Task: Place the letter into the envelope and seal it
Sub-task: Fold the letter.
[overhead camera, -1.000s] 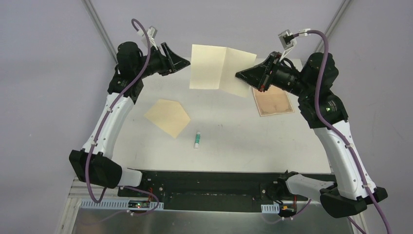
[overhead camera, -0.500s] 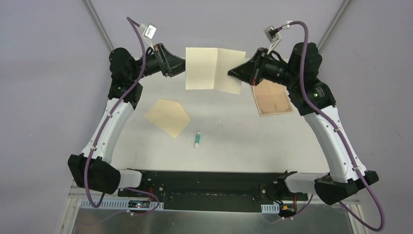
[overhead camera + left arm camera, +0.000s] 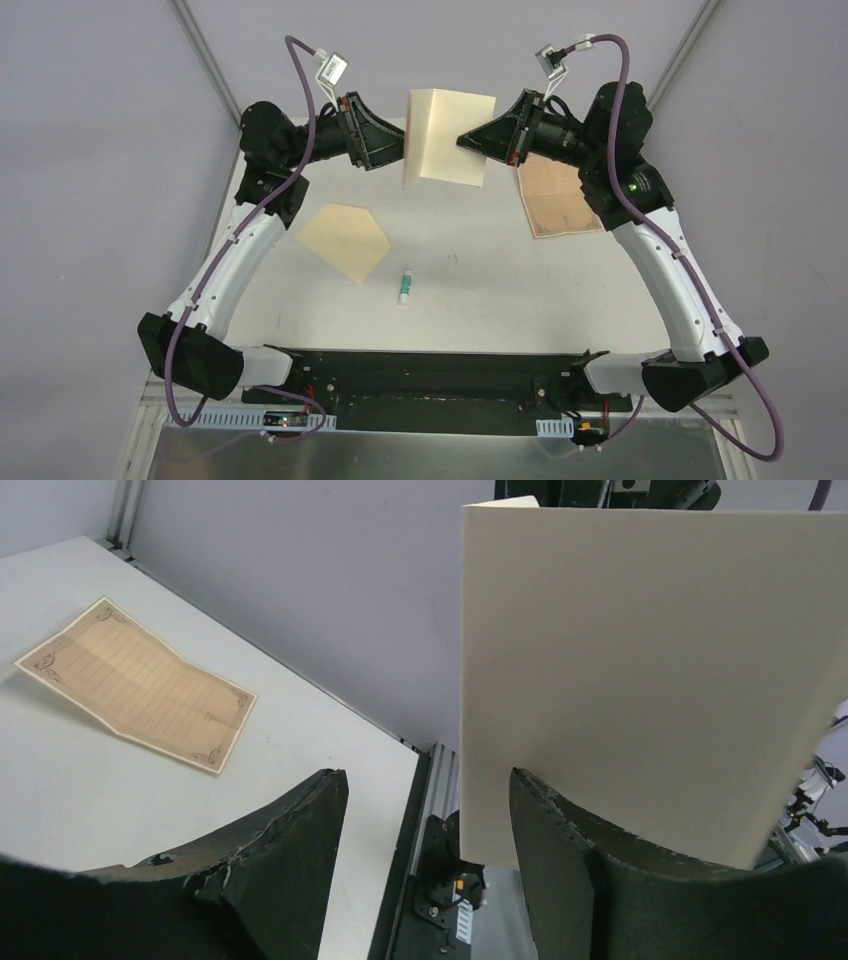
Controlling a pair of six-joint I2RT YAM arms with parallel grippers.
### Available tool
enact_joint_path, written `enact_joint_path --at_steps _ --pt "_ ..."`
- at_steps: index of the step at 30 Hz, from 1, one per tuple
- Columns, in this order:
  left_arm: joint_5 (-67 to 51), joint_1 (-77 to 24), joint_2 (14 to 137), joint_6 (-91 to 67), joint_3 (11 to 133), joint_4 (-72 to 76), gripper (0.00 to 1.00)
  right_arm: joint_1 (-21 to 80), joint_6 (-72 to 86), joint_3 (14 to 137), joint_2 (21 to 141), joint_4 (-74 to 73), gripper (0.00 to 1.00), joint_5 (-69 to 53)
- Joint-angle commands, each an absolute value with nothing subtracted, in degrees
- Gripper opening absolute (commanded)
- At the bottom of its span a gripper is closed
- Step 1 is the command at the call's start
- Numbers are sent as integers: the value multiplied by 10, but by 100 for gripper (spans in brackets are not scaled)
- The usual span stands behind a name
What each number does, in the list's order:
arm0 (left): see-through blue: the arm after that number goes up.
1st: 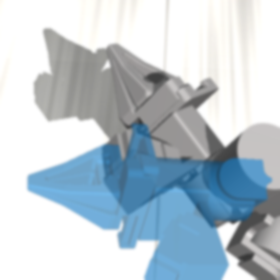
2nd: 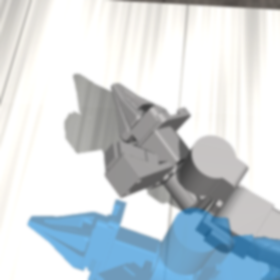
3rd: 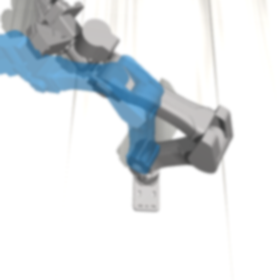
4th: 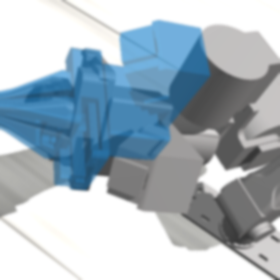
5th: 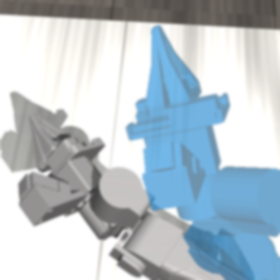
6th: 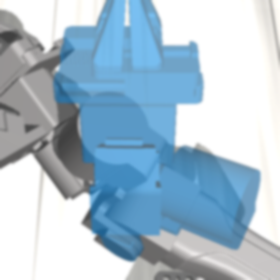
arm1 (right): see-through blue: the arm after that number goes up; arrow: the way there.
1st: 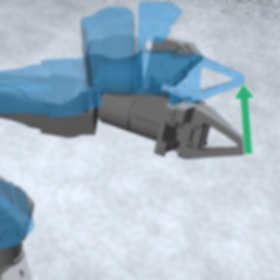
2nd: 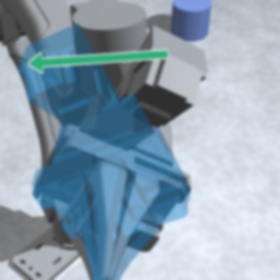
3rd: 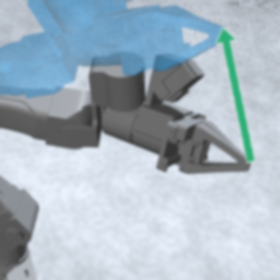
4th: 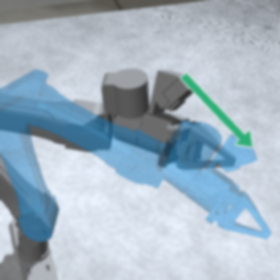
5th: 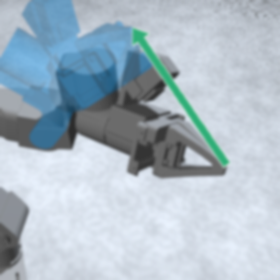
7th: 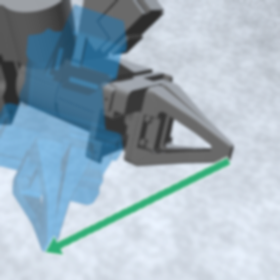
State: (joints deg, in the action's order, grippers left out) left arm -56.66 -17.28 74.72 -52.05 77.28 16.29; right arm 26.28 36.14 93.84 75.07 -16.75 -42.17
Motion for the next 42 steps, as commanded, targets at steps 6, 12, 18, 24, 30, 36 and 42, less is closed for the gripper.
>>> enact_joint_path --at_steps 6,12,18,24,30,36,42 --pt "-547 -209 759 -506 807 170 62 274 394 927 762 -99 0 -433" --pt "-543 -212 764 -528 800 190 58 279 404 922 764 -83 0 -440" --pt "-553 -214 771 -571 797 237 50 279 404 912 767 -60 0 -465" --pt "-567 -214 775 -623 791 287 44 279 392 920 776 -52 0 -492" --pt "-575 -214 774 -643 785 306 32 280 385 929 789 -53 0 -507" --pt "-580 -214 777 -658 781 320 21 279 381 930 788 -52 0 -516" --pt "-578 -214 778 -662 779 325 5 280 378 928 784 -56 0 -518"
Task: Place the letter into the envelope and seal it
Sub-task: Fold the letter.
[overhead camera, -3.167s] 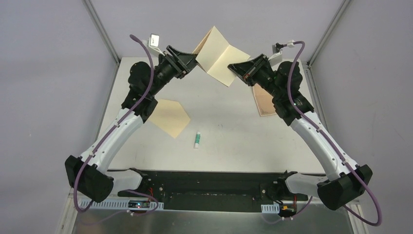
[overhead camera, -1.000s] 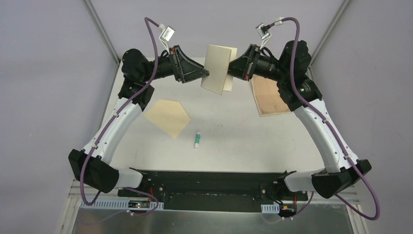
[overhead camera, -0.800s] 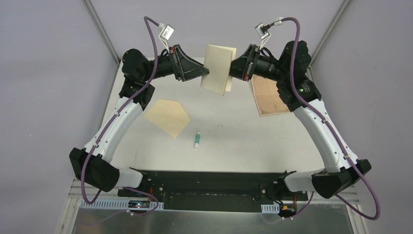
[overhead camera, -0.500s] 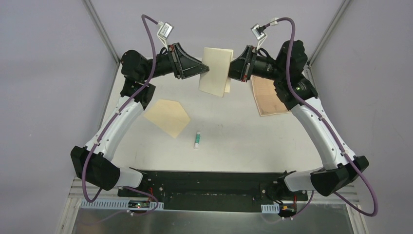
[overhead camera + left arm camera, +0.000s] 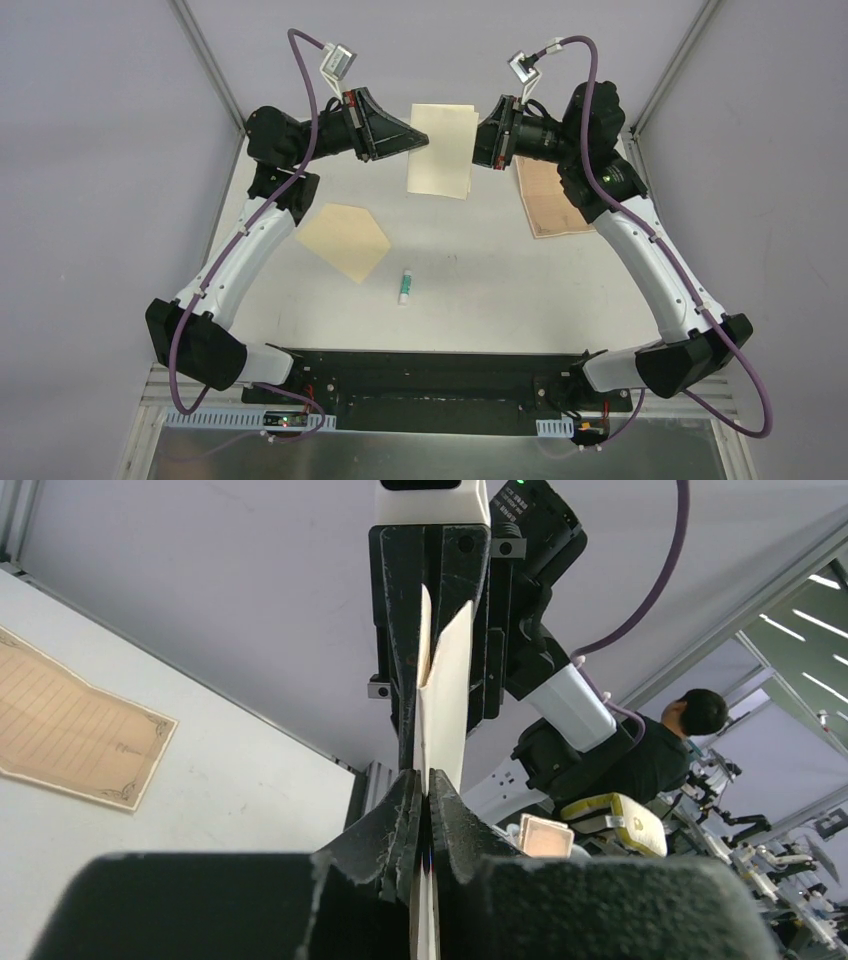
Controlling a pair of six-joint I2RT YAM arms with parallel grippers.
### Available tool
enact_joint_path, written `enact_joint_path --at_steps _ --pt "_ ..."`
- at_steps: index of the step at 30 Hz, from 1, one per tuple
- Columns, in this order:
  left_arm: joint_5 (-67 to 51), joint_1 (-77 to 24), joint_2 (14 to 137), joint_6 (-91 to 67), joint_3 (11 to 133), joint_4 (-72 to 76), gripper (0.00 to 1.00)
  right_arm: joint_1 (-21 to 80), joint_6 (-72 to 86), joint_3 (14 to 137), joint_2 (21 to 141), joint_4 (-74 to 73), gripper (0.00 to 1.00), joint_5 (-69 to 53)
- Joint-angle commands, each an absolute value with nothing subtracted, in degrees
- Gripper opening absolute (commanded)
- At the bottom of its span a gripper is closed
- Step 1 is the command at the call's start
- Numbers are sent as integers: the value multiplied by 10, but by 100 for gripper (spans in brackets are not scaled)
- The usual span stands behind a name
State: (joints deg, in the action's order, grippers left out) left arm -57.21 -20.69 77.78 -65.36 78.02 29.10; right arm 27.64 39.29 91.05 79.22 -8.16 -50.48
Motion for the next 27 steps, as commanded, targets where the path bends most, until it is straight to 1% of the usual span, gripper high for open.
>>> enact_joint_path --at_steps 1,2,5,6,7,10,15,19,21,23,27 --pt "-578 -214 779 -661 778 325 0 280 374 928 782 -61 0 -516" --pt "-576 -214 779 -660 778 324 0 279 370 928 779 -67 1 -512" --pt "-565 -213 772 -647 777 310 0 274 352 921 763 -91 17 -497" --pt "-561 -211 768 -640 777 302 0 270 346 917 756 -102 26 -489" --pt "-556 -209 764 -634 777 294 0 265 340 911 746 -113 33 -482" --pt "-545 -197 751 -634 774 289 0 235 339 876 702 -128 48 -464" --pt "-544 -189 749 -646 772 299 0 204 353 819 631 -127 67 -445" --pt "-543 -189 754 -669 769 326 0 203 378 800 617 -87 84 -450" --pt "-544 -190 758 -677 769 332 0 206 395 803 630 -63 88 -460" --pt "-546 -191 760 -685 767 342 0 217 405 812 650 -50 90 -457" --pt "-543 -195 761 -686 765 345 0 242 402 843 694 -51 89 -444"
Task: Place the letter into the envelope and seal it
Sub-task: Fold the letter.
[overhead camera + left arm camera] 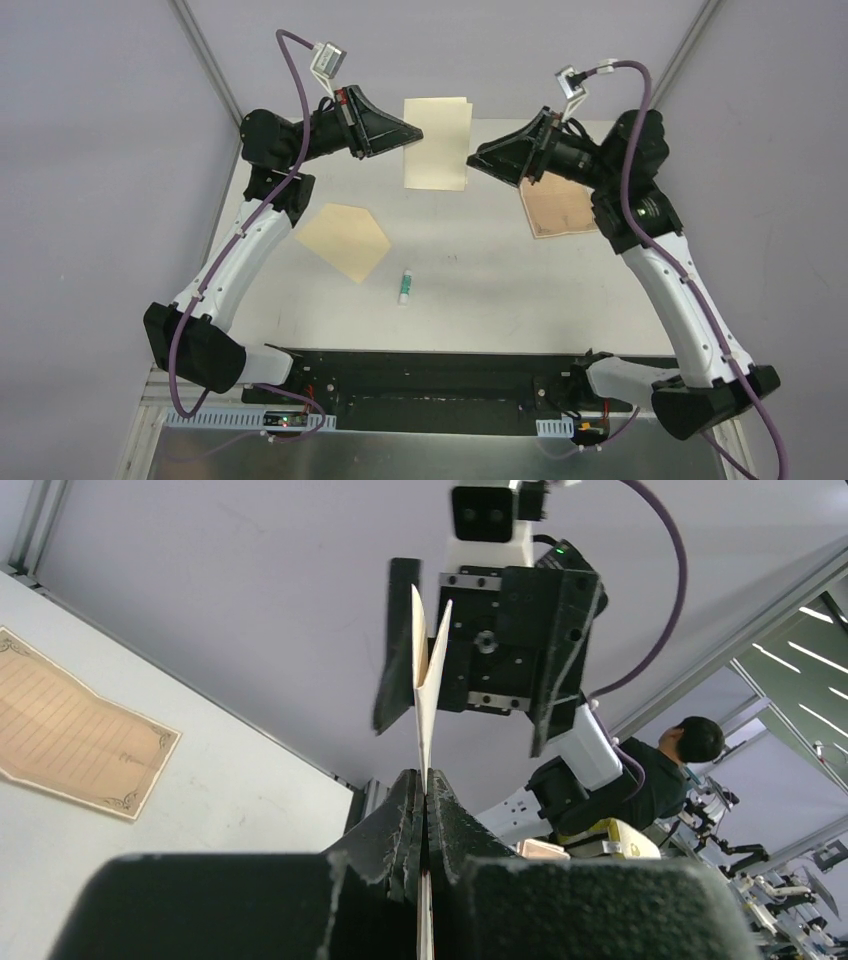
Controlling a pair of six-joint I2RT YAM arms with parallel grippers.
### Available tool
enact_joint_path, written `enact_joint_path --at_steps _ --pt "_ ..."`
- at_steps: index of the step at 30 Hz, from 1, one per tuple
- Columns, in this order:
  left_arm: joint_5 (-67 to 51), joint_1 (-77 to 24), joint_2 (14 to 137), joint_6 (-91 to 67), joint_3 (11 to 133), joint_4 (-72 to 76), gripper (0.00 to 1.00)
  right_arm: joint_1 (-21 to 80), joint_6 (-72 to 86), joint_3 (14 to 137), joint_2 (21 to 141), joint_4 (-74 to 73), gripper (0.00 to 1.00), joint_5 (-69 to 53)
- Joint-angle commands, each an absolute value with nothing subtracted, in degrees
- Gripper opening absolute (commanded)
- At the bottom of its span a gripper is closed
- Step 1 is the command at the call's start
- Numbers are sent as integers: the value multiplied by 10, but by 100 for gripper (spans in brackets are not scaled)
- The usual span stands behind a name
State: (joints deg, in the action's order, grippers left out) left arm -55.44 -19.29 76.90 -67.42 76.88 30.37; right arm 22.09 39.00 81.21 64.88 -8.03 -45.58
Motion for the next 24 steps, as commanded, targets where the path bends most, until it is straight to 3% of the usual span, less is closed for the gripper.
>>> enact_joint_path --at_steps 1,16,24 --pt "-543 -196 762 -686 765 344 0 247 402 849 704 -49 88 -443" --pt "-515 -202 763 -621 764 260 0 284 522 823 754 105 58 -444" --pt "-507 -204 760 -604 760 241 0 287 529 827 773 89 40 -433"
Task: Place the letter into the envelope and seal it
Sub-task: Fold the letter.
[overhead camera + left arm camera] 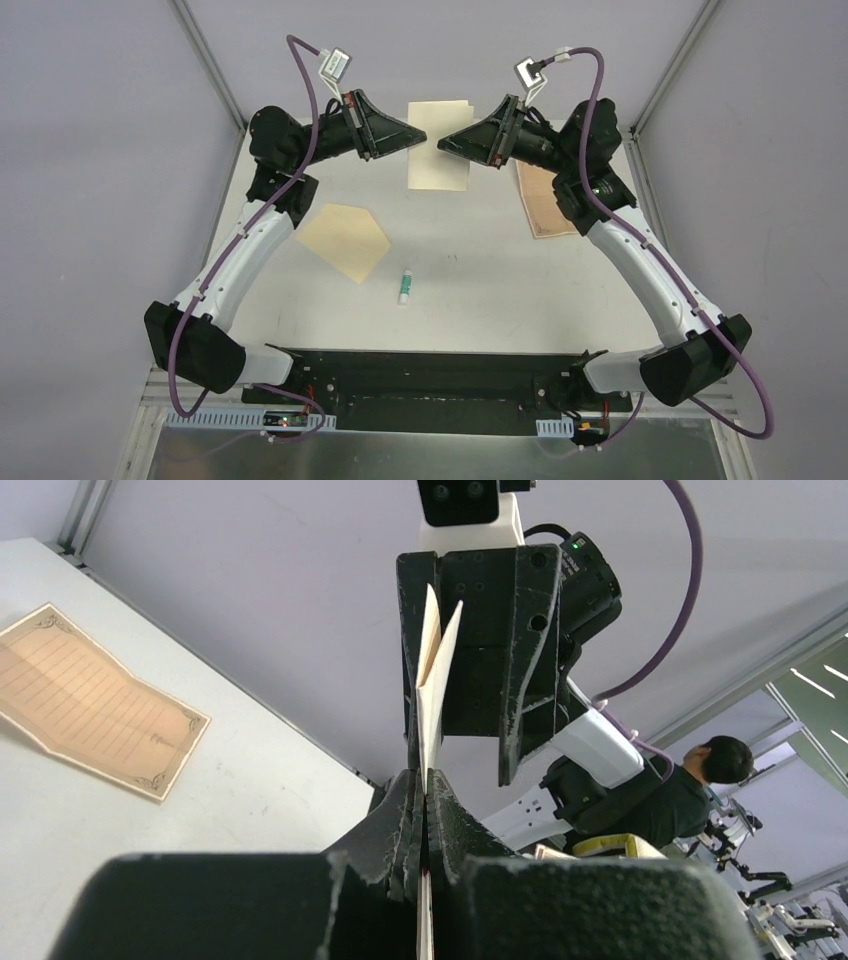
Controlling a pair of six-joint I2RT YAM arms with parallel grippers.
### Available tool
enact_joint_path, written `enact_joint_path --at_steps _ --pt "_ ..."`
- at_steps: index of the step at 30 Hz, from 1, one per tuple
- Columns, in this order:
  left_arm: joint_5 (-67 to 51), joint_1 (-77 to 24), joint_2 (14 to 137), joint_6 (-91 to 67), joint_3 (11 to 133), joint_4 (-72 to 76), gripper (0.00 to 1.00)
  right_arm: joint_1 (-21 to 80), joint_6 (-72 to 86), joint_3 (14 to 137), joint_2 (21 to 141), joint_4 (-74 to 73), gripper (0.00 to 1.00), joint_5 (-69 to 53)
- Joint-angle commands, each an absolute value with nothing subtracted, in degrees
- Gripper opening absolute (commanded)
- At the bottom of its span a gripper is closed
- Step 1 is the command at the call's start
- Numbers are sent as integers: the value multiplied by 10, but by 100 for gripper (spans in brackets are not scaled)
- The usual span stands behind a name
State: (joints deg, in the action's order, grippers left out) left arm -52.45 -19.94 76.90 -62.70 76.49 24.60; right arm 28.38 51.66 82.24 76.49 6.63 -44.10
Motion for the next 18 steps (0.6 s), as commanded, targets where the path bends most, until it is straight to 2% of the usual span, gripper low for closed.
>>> enact_joint_path --at_steps 1,6,11,18 --pt "-506 -204 760 -602 760 241 0 287 528 827 774 86 39 -432" --pt "-494 -204 755 -591 753 229 0 287 520 831 778 69 29 -431" --pt "-480 -204 752 -585 747 228 0 287 516 826 779 60 35 -433" --pt "-473 -204 753 -582 752 227 0 288 507 825 779 43 31 -432"
